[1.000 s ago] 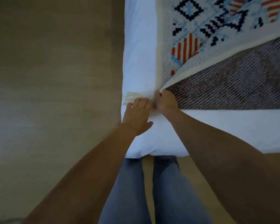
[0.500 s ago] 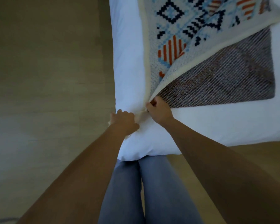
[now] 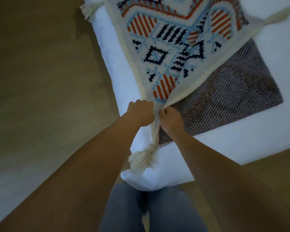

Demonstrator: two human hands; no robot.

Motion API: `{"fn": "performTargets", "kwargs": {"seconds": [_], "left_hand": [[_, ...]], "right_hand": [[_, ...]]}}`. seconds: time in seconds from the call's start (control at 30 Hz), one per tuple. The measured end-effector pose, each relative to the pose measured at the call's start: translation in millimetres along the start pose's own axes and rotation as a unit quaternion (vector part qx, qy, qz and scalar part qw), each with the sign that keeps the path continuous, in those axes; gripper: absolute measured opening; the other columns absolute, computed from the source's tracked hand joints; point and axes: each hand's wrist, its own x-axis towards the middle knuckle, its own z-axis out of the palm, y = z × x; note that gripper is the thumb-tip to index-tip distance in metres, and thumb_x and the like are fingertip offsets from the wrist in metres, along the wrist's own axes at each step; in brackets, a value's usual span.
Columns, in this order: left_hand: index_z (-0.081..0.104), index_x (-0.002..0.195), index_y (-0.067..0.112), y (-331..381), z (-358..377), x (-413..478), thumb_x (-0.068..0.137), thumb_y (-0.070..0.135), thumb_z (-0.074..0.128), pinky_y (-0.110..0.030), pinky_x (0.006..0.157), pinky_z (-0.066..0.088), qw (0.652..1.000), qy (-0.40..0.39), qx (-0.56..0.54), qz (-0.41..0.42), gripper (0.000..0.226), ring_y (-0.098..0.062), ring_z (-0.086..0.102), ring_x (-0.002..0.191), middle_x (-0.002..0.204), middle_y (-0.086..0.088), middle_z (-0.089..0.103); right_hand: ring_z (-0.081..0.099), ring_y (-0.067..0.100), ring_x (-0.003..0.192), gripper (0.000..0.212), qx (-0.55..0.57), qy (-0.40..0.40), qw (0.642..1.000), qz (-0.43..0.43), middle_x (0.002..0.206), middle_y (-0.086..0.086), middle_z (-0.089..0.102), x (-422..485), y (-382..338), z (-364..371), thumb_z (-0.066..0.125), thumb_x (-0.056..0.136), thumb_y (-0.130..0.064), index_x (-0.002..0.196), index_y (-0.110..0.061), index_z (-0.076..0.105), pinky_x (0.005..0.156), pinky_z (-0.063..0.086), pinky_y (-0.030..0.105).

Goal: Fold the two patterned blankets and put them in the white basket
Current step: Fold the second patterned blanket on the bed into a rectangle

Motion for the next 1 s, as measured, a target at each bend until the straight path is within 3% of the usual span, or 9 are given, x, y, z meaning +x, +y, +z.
{"fn": "performTargets", "kwargs": {"seconds": [0.17,0.27,0.37,0.5,0.77,0.87,1.0], "left_hand": [[0.042,0.13,0.012,-14.6,-37.8,-1.0,0.093,0.024,0.041,-0.039,0.091,0.033,0.999,-0.004,0.018,0.038,0.039,-0.03,0.046,0.112,0.125,-0.012,0.05],[0.042,0.128,0.011,-40.1,-66.6,0.9,0.094,0.025,0.04,-0.038,0.091,0.034,0.997,0.008,0.034,0.066,0.038,-0.031,0.047,0.113,0.125,-0.012,0.049],[0.045,0.117,0.008,-70.8,-93.3,-0.3,0.094,0.023,0.039,-0.035,0.081,0.031,0.991,0.031,0.069,0.111,0.028,-0.031,0.048,0.108,0.119,-0.013,0.051],[0.044,0.121,0.01,-111.7,-132.7,-10.0,0.095,0.023,0.038,-0.036,0.08,0.032,0.979,0.026,0.118,0.167,0.03,-0.03,0.049,0.108,0.121,-0.012,0.05],[0.043,0.123,0.01,-146.2,-194.7,4.4,0.096,0.022,0.038,-0.036,0.079,0.035,0.964,0.038,0.165,0.206,0.03,-0.031,0.051,0.107,0.122,-0.012,0.049],[0.044,0.122,0.011,-140.7,-206.8,19.5,0.096,0.021,0.038,-0.036,0.077,0.037,0.96,0.022,0.176,0.217,0.029,-0.03,0.052,0.102,0.12,-0.012,0.05],[0.045,0.117,0.011,-123.8,-223.8,54.9,0.097,0.02,0.038,-0.036,0.074,0.04,0.947,0.012,0.208,0.244,0.023,-0.027,0.051,0.089,0.116,-0.012,0.052]], "right_hand": [[0.045,0.023,0.063,0.037,-0.075,0.018,0.997,-0.023,0.062,0.006,0.045,3.3,-49.3,-18.0,0.033,0.096,-0.025,0.064,-0.009,0.043,0.06,0.032,0.031],[0.054,0.029,0.07,0.042,-0.104,0.049,0.993,-0.03,0.072,0.013,0.056,6.7,-82.0,-22.7,0.028,0.098,-0.03,0.073,-0.008,0.053,0.06,0.034,0.031],[0.059,0.032,0.083,0.045,-0.179,0.045,0.983,-0.012,0.084,0.013,0.061,8.3,-108.1,-22.1,0.023,0.099,-0.035,0.09,-0.008,0.057,0.064,0.036,0.032],[0.054,0.026,0.065,0.055,-0.177,0.039,0.983,0.018,0.056,0.0,0.043,0.7,-155.6,-14.6,0.023,0.099,-0.044,0.055,-0.016,0.042,0.057,0.033,0.028],[0.037,0.016,0.052,0.053,-0.172,0.071,0.982,0.011,0.056,-0.001,0.037,17.1,-228.5,-26.5,0.019,0.1,-0.043,0.055,-0.019,0.032,0.054,0.029,0.029],[0.035,0.016,0.047,0.055,-0.191,0.103,0.976,0.018,0.053,0.001,0.038,33.3,-230.7,-36.3,0.021,0.1,-0.04,0.053,-0.016,0.034,0.044,0.023,0.026],[0.028,0.015,0.045,0.043,-0.203,0.174,0.963,0.037,0.053,0.001,0.034,65.9,-215.7,-55.7,0.032,0.098,-0.03,0.056,-0.018,0.027,0.043,0.019,0.026]]}}
